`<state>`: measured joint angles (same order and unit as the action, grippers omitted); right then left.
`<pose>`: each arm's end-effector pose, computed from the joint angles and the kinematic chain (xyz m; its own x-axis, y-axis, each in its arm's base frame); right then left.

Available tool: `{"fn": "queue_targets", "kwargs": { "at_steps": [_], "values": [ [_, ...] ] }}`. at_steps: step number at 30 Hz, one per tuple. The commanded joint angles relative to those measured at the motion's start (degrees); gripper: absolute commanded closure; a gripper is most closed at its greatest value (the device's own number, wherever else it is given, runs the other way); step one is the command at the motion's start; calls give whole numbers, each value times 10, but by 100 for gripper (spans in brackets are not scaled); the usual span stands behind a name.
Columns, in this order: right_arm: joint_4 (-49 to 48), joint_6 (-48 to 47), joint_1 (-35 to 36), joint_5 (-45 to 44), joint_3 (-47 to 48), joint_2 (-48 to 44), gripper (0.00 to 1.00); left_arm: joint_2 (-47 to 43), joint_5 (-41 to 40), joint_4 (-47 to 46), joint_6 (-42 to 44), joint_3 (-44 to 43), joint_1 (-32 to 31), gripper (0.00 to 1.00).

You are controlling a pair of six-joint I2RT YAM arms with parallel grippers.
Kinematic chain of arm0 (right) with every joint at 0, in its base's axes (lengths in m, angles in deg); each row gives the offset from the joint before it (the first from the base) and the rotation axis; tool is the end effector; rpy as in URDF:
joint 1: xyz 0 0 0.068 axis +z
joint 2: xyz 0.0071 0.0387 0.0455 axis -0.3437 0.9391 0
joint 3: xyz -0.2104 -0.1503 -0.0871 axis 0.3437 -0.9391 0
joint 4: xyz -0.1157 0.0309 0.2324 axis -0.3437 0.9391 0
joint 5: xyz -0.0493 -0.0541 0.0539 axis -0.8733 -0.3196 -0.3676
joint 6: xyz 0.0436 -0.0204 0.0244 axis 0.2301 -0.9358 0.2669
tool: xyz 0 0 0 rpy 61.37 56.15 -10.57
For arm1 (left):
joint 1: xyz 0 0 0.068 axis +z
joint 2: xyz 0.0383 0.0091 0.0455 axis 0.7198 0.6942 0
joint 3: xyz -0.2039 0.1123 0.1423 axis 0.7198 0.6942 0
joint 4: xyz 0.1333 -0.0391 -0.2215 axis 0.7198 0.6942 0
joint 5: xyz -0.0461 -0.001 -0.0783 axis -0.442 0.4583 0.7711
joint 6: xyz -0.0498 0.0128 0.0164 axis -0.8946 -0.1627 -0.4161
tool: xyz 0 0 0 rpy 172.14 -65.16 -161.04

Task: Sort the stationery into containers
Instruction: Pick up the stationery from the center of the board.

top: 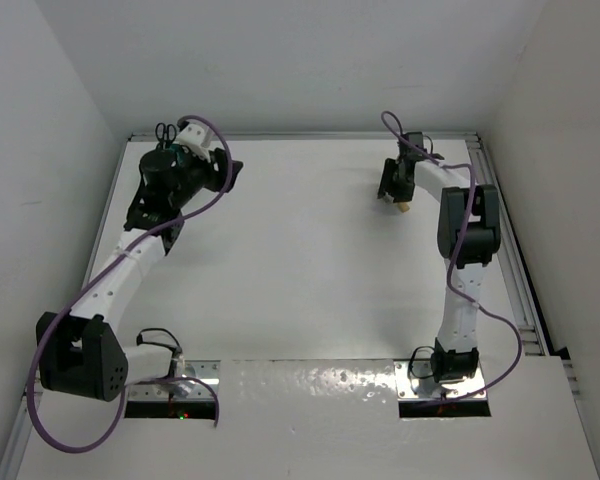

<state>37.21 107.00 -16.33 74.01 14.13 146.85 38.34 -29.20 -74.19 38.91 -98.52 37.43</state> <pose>0.4747 0.0317 0.1438 -0.8001 0.3717 -0.4708 0.2945 0.9272 0.2315 0.2878 -0.0559 0.3462 -0.0773 0.0661 -0.9948 0.4820 0.8759 0.0208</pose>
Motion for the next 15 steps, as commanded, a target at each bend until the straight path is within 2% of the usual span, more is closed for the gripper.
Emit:
{"fn": "queue_targets", "kwargs": {
  "at_steps": [1,4,9,10,13,15],
  "values": [
    [6,-2,-1,-3,47,20,53,-18,-14,-50,-18,6,10,46],
    [17,2,0,4,65,38,54,-17,-20,-63,-16,7,16,46],
    [27,14,7,-2,34,37,65,-11,-28,-84,-19,6,18,46],
    [20,16,7,-3,20,25,70,-9,-27,-86,-19,6,18,46],
    [-2,31,7,-6,-40,3,70,-6,-28,-91,-21,3,18,46],
    [-1,28,8,-19,-48,-2,68,-2,-26,-93,-22,1,18,46]
  ]
}}
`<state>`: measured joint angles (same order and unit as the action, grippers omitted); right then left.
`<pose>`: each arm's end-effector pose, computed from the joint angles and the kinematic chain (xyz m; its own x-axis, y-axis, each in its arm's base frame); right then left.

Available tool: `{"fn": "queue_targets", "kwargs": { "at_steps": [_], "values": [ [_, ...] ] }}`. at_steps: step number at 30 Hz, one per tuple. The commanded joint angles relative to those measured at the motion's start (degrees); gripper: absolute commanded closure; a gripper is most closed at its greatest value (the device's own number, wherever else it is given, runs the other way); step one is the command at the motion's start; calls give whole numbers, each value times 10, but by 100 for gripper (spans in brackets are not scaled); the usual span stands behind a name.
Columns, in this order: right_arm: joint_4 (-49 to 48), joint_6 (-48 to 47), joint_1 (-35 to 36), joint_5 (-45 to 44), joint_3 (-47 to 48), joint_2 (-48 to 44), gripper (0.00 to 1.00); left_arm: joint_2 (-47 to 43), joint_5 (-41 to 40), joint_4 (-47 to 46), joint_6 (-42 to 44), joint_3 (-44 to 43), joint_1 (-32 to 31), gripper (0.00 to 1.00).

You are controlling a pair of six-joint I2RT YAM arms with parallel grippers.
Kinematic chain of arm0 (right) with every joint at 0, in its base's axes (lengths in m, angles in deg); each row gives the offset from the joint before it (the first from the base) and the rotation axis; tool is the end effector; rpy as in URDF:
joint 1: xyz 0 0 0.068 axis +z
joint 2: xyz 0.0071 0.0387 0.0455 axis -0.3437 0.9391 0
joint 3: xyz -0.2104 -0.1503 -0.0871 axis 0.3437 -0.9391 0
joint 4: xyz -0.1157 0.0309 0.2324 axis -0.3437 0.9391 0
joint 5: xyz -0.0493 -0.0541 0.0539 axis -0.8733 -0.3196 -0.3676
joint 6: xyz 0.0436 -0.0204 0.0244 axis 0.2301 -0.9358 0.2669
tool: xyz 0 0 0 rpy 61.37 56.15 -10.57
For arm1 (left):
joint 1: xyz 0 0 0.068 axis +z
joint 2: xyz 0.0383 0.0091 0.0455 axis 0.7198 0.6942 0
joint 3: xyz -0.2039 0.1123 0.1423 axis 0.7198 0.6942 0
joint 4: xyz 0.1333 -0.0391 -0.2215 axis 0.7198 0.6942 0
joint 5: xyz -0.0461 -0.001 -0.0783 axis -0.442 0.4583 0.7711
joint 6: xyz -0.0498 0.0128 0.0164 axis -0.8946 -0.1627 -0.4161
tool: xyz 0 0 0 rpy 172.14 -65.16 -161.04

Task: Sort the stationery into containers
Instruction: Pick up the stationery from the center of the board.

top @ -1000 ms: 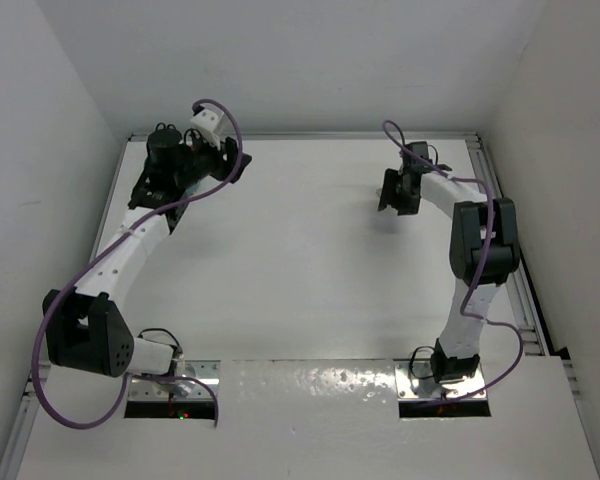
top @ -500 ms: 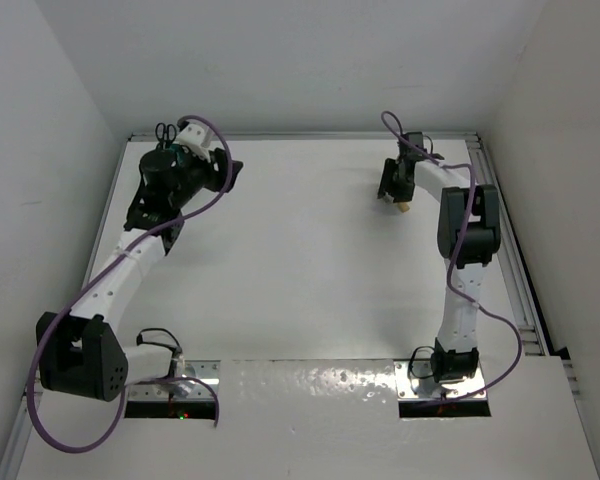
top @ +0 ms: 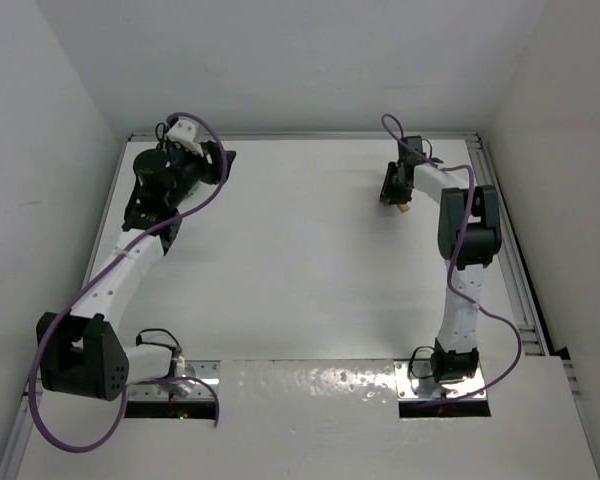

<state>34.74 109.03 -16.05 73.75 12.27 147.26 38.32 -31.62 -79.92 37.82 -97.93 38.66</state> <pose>0.4728 0.0337 0.1335 -0.7884 0.4007 -0.4667 0.3195 0.9151 0.2460 0.2901 -0.0484 0.3533 0.0002 0.0367 -0.9993 0.4221 0.9059 0.0334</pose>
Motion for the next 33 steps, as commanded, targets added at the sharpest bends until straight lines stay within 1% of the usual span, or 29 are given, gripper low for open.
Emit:
{"fn": "queue_targets", "kwargs": {
  "at_steps": [1,4,6,7,8,9,10,13,17,18,19,21,22,24,25,26,27,29,30,32,33],
  "values": [
    [28,8,7,-24,-33,-11,68,-1,-2,-37,-12,-6,7,46],
    [42,6,12,-50,-45,-19,68,1,-2,-49,-12,0,8,46],
    [48,10,17,-67,-54,-23,71,3,-9,-54,-16,1,10,46],
    [50,13,19,-71,-55,-24,74,4,-9,-56,-16,2,10,46],
    [56,17,20,-74,-55,-21,84,6,-10,-57,-16,2,10,46],
    [58,20,22,-76,-55,-21,91,9,-11,-60,-16,1,10,46],
    [61,23,23,-79,-59,-24,100,9,-15,-61,-16,-2,10,46],
    [21,16,24,-75,-97,-49,100,10,-11,-66,-17,-7,11,46],
    [-28,-9,27,-56,-145,-119,100,4,13,-65,-38,0,10,46],
    [-40,-13,30,-49,-168,-152,100,1,19,-65,-41,2,10,46],
    [-67,-25,32,-43,-181,-170,100,-1,34,-66,-43,7,10,46],
    [-92,-34,35,-12,-217,-222,100,-6,49,-71,-47,20,10,46],
    [-116,-51,40,9,-228,-238,100,-7,72,-78,-47,24,10,46],
    [-132,-83,52,67,-250,-282,100,-9,101,-83,-26,32,5,46],
    [-134,-93,58,81,-258,-296,100,-11,135,-83,-2,34,3,46],
    [-134,-99,63,93,-261,-310,100,-12,152,-82,14,35,1,47],
    [-132,-118,77,116,-270,-331,100,-12,183,-80,48,35,-2,48],
    [-127,-131,96,136,-272,-352,100,-12,210,-81,89,33,-6,49],
    [-119,-140,104,155,-271,-368,100,-13,242,-82,103,32,-9,49],
    [-115,-147,131,171,-266,-382,100,-18,281,-70,155,31,-10,50],
    [-115,-149,140,190,-264,-391,100,-18,326,-61,171,28,-11,49]
  ]
}}
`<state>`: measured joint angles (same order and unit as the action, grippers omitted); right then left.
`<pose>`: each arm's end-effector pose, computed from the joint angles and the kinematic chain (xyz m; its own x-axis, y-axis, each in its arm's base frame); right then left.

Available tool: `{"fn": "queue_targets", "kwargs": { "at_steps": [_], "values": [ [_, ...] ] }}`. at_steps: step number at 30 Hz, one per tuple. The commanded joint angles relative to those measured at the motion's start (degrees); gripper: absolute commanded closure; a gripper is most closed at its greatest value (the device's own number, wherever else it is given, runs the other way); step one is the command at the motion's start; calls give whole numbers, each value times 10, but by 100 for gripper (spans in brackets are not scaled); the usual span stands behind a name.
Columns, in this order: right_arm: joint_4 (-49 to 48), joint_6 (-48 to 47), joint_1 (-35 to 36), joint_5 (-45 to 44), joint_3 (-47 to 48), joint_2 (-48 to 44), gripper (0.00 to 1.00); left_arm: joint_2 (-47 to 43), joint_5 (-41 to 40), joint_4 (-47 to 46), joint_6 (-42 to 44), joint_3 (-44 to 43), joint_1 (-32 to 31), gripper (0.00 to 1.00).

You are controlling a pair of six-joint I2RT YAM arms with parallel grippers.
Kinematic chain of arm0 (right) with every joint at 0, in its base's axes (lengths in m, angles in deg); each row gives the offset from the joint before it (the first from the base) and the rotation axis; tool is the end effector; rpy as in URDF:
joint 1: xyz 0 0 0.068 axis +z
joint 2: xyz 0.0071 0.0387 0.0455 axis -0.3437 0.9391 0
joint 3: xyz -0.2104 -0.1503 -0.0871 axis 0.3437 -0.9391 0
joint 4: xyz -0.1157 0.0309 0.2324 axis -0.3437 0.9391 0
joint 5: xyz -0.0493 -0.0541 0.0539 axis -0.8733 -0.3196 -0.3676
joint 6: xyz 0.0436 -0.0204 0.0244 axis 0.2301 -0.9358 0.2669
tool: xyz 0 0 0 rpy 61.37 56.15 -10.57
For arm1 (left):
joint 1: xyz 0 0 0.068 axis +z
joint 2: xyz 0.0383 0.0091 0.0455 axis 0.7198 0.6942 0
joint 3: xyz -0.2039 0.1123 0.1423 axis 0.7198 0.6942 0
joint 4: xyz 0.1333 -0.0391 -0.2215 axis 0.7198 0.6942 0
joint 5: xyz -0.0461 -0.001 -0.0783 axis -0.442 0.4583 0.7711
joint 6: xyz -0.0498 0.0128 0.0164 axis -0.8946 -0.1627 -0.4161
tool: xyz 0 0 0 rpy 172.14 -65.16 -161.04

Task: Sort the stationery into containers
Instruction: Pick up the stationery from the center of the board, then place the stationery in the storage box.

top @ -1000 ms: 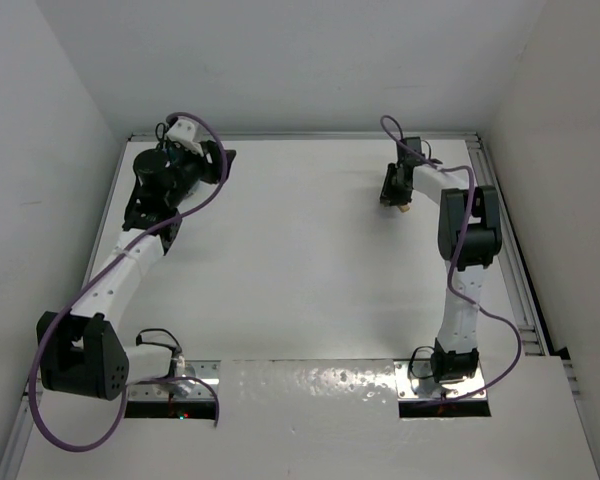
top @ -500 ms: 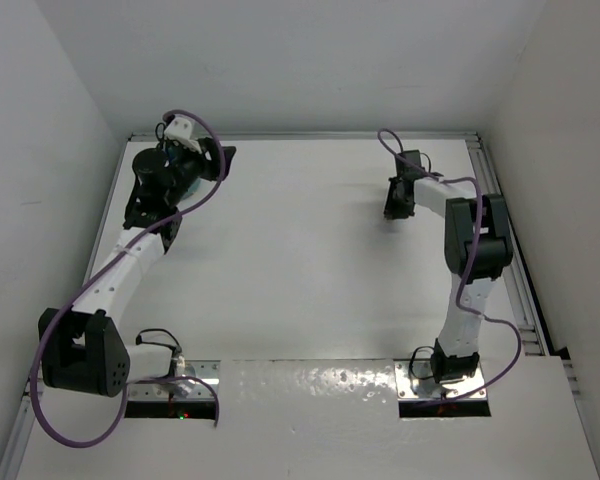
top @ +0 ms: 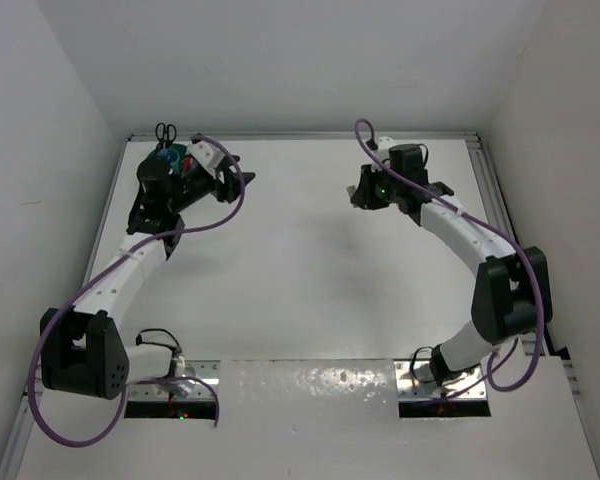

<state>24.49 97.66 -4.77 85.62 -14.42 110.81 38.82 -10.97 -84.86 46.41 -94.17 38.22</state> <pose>0.3443 0.1022 0.2562 -0.6873 0.0861 -0.7213 -0.2428 0.9086 0.3398 0.2831 -0.0611 0.3366 0.1305 0.1304 -0.9828 0.7079 0.6818 0.1845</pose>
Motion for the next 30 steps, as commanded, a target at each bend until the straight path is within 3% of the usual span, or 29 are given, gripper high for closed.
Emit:
{"fn": "queue_targets", "kwargs": {
  "at_steps": [1,6,11,13,19,22,30],
  "values": [
    [-15,-37,37,84,6,-31,100,-23,142,-3,101,-11,-6,49],
    [-100,-39,120,95,-24,-55,100,-19,257,20,87,-18,-12,39],
    [-200,-23,169,52,-36,-65,100,-31,260,54,82,-4,-29,37],
    [-228,-32,193,26,-46,-69,100,-30,246,60,72,-2,-34,37],
    [-350,-59,239,-91,-71,-65,100,-17,59,38,-46,5,-67,41],
    [-352,-73,255,-108,-63,-56,100,-7,41,-8,-139,9,-73,44],
    [-365,-84,274,-119,-57,-52,100,0,-35,-7,-168,25,-85,53]
  ]
}}
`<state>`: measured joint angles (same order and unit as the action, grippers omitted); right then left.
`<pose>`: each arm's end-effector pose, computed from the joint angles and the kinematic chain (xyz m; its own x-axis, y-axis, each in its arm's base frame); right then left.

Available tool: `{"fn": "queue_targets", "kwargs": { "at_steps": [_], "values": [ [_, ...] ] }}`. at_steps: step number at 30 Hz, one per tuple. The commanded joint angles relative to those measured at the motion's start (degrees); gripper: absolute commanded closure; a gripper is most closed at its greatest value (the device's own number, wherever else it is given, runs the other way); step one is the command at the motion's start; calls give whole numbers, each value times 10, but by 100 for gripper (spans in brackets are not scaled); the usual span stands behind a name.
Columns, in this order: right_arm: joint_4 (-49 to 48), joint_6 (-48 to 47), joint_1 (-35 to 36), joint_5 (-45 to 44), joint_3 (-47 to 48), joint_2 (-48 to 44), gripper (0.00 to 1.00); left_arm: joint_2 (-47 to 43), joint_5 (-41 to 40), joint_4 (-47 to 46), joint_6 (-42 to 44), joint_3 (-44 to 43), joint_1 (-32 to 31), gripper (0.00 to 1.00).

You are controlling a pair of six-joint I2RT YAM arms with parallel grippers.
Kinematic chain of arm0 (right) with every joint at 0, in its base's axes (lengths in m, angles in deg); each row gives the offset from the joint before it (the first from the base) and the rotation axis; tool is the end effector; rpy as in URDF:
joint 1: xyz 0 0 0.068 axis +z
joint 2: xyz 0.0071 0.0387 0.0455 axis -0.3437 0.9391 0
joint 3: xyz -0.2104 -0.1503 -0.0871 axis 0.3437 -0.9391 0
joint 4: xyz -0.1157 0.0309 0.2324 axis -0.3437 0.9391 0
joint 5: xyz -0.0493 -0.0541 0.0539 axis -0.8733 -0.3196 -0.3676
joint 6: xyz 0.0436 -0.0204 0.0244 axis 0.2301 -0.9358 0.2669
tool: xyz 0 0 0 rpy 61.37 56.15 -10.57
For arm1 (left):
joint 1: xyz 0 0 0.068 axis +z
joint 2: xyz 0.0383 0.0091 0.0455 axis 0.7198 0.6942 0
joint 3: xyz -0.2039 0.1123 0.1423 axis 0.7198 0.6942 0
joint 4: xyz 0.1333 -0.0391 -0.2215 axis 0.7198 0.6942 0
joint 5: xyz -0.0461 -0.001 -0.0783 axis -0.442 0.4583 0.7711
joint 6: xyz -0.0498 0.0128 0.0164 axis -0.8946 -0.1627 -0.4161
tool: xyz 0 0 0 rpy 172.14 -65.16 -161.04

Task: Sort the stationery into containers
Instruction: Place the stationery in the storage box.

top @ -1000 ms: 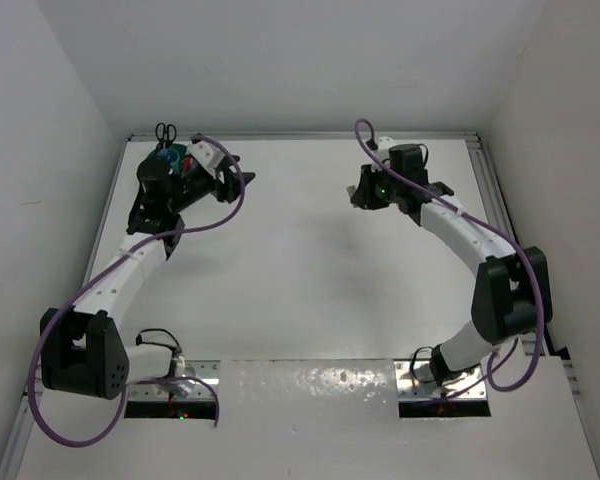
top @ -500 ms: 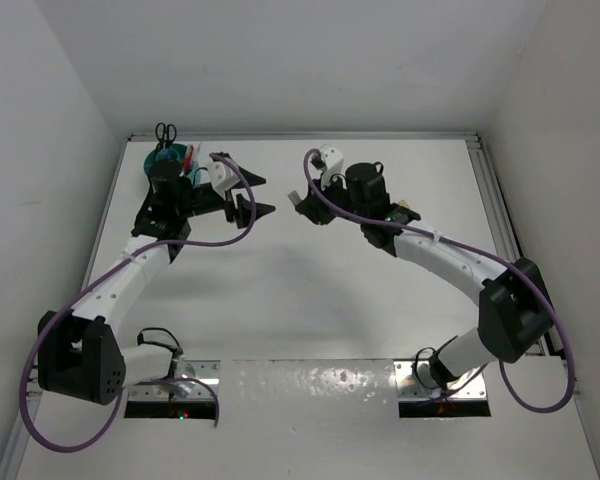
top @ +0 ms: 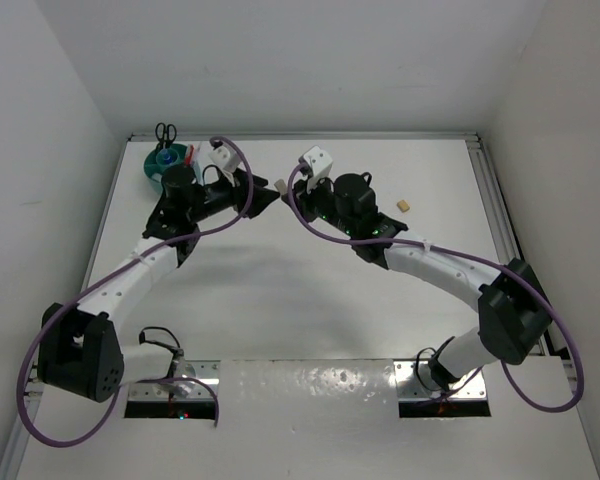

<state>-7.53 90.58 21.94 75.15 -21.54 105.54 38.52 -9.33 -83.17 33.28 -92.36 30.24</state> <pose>0.2635 0.2392 0.2998 -0.2061 0.0164 -0.9784 -0.6695 0.7268 0.1532 0.2689 -0.0998 0.3239 -0.0915 -0.0068 -0.9958 0.8215 0.5646 -0.0794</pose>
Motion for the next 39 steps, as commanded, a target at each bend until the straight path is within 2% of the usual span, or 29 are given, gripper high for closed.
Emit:
{"fn": "queue_targets", "kwargs": {
  "at_steps": [1,15,20,25,31,32,33,34,37,38,39],
  "values": [
    [-44,-13,8,-14,15,0,100,4,-62,-25,-39,6,-6,55],
    [-40,-17,13,-10,21,8,100,21,-59,-89,-53,18,-31,60],
    [-45,-18,14,-9,19,8,100,25,-82,-93,-51,22,-38,77],
    [-54,-17,13,-9,16,8,100,27,-79,-102,-45,21,-49,98],
    [-58,-11,14,-4,15,15,100,27,-79,-103,-45,20,-49,100],
    [-57,-7,14,-4,14,18,97,27,-80,-103,-45,20,-49,100],
    [-57,-5,13,-4,14,20,87,27,-82,-103,-44,20,-48,100],
    [-53,-6,14,-5,14,23,53,27,-87,-100,-38,19,-49,100],
    [-41,2,13,-17,15,29,8,26,-112,-85,-16,11,-41,100],
    [-32,4,12,-37,20,30,1,26,-119,-72,3,2,-36,100],
    [-25,4,12,-43,20,30,1,27,-125,-70,10,-4,-22,100]
  ]
}}
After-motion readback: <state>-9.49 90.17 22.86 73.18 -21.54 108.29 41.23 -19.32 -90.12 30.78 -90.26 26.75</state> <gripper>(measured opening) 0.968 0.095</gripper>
